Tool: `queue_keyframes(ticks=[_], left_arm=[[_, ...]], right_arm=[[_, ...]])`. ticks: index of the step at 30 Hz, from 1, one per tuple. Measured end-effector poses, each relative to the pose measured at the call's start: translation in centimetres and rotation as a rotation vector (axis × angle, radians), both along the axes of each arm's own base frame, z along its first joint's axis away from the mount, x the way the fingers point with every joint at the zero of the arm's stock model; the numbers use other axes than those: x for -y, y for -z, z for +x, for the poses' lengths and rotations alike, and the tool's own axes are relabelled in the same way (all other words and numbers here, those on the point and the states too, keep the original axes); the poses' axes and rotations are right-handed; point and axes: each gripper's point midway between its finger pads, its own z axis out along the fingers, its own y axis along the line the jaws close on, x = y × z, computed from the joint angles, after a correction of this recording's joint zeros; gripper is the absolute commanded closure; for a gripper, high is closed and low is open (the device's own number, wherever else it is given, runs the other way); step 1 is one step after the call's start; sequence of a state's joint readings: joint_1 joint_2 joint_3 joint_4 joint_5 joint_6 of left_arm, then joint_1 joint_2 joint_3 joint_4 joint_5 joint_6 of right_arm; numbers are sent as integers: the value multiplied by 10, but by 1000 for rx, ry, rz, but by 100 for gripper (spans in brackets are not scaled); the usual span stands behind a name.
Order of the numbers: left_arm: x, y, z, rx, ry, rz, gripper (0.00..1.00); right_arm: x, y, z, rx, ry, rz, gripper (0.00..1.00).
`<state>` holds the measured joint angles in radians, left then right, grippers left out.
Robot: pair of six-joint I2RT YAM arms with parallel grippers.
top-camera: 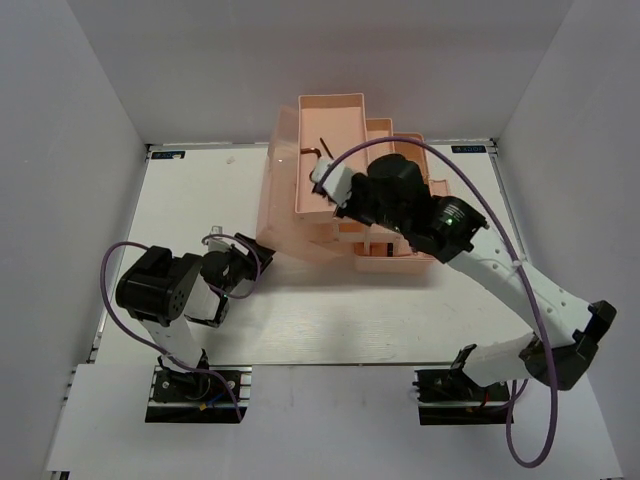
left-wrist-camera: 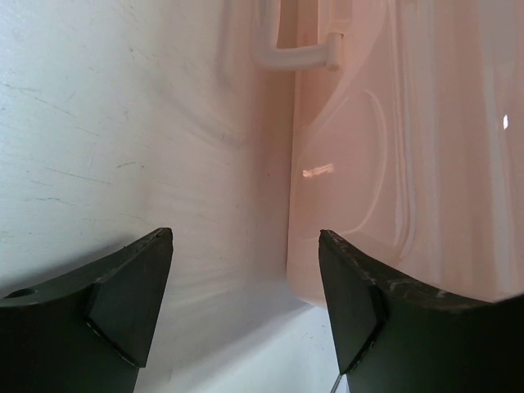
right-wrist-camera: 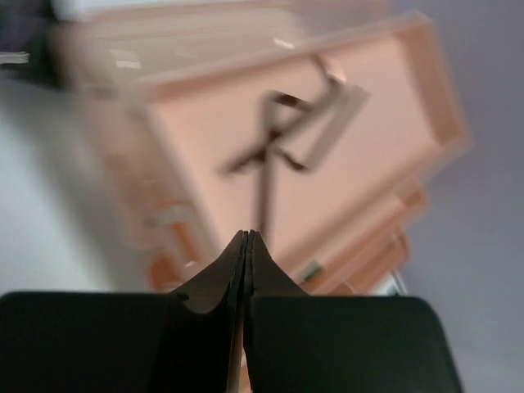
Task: Sort the tools into containers
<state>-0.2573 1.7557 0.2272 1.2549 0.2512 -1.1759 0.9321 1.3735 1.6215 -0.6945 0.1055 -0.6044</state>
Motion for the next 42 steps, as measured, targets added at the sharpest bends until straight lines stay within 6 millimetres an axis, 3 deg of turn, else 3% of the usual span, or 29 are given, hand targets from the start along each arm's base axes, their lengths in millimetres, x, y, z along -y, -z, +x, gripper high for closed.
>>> queue_keyframes(ticks=[2,3,4,6,7,12,14,17,21,27,34,41,42], left_arm=[[0,-1,1,5,1,0,18],[1,-2,2,7,2,0,18],[1,-4,3,11,3,-1,18],[2,-6,4,20,10,-1,18],[3,-7,5,25,14,-2,18],[7,-16,9,53,29,-9,18],[8,-22,12,71,35,-12,18],[11,-34,16,108,46,-20,18],[15,-56,23,174,63,-32,18],[21,-80,30,249,86,-48,19],[27,-95,34,293,116,-57,19],[46,-153,48,443,205,-82,20],[49,-161,48,462,219,-85,20]], right_arm=[[31,-5,35,93,189,28,100],[52,-1,54,116,294,28,83],[76,7,72,120,403,21,73],[124,29,101,74,600,5,57],[144,42,112,35,676,7,55],[239,108,139,-220,991,87,39],[258,136,137,-334,1056,126,37],[258,177,130,-509,1072,157,36],[247,216,128,-696,1041,200,36],[250,252,126,-859,1043,240,41],[246,254,126,-893,994,286,48],[244,249,123,-927,924,368,46],[243,249,122,-927,918,371,41]])
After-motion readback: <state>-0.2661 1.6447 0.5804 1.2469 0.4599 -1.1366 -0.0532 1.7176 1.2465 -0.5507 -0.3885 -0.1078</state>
